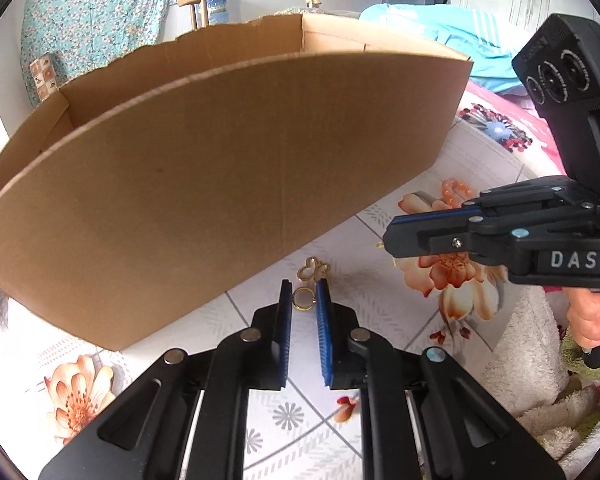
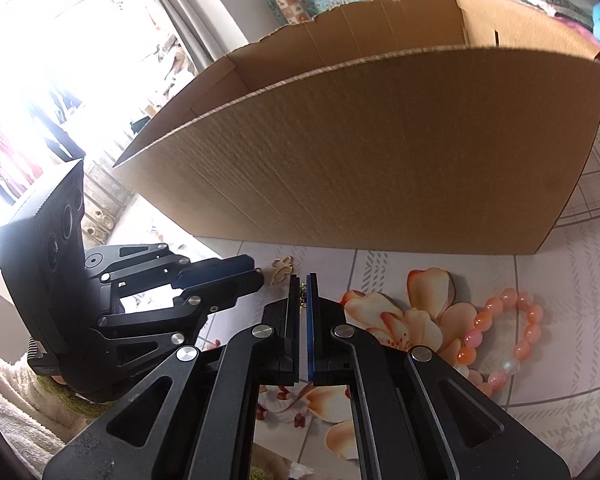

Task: Organize jewelry
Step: 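Carry the ring and gold charm over the box with both tools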

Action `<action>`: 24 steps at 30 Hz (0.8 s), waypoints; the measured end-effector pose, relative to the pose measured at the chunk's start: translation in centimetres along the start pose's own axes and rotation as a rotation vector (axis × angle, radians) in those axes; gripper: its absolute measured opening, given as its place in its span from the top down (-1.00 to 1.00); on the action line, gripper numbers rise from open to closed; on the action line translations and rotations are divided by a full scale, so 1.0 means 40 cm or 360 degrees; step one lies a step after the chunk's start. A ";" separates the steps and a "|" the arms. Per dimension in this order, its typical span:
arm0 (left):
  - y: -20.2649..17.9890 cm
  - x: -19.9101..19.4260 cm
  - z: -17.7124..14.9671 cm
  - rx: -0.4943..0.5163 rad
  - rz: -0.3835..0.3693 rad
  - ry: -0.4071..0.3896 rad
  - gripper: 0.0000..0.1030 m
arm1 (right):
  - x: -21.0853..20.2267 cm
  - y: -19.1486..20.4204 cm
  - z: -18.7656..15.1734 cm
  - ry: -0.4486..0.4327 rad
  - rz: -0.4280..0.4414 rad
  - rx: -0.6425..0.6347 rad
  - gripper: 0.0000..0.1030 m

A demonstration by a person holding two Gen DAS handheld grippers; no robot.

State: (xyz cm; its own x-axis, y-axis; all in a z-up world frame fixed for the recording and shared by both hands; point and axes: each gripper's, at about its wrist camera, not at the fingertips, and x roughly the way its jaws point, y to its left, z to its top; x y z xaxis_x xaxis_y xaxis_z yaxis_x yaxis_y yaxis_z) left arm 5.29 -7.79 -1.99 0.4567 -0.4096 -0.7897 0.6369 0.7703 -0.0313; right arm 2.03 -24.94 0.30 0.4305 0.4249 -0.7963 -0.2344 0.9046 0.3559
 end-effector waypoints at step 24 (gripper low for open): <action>0.194 -0.083 0.361 -0.0026 -0.0271 0.0180 0.78 | -0.127 0.048 0.307 0.0084 0.0010 -0.0317 0.98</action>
State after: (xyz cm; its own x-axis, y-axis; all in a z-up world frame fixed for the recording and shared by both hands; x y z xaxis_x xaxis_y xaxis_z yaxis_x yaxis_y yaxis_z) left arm 17.70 -7.50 9.23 0.2699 -0.4778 -0.8360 0.6885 0.7027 -0.1794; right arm 10.11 -24.94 11.03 0.3834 0.4235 -0.8208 -0.4072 0.8752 0.2614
